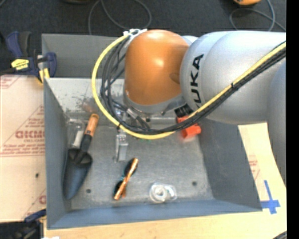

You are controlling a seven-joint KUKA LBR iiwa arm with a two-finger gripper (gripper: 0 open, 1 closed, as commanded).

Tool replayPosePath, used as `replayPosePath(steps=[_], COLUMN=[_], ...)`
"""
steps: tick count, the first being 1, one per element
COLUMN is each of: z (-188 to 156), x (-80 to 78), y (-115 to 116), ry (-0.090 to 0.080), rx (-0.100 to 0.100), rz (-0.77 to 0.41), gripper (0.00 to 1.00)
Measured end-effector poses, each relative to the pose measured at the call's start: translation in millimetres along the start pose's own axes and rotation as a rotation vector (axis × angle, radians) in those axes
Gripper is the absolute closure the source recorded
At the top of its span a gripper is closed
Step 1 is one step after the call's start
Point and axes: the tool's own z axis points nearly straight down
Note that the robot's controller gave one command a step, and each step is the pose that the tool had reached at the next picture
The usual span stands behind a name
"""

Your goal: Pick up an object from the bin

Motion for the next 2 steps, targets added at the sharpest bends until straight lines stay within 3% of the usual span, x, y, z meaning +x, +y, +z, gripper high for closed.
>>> replayPosePath(steps=[1, 2], z=[-5, 39], x=[-1.4, -10.5], y=[-1, 10], ry=[-0.008, -0.011], rx=[-0.001, -0.001], rz=[0.005, -0.090], gripper=[0.00, 0.00])
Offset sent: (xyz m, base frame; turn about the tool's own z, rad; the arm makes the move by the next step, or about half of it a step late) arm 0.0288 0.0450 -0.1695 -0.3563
